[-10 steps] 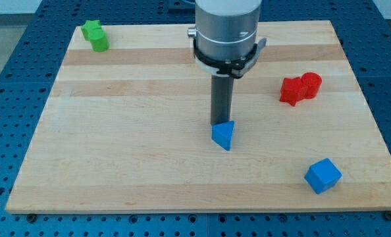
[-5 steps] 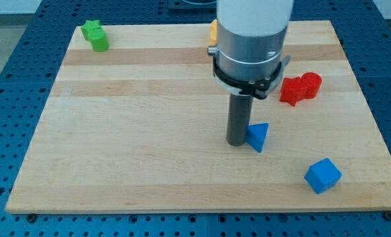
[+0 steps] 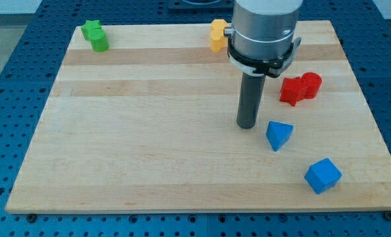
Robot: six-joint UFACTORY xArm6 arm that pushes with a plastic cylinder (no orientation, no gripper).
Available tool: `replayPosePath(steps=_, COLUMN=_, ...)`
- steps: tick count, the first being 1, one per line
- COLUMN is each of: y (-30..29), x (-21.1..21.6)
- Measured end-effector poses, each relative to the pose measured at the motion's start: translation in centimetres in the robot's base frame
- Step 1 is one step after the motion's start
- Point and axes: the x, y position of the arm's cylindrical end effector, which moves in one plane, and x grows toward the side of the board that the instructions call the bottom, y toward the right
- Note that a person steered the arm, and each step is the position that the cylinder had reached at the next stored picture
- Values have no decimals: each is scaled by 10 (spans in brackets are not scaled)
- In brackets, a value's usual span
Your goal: Push the blue triangle into the blue cube
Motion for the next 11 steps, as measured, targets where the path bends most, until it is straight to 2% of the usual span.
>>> replayPosePath(steps=5, y=49, x=25)
replayPosePath(steps=11, y=57, x=62)
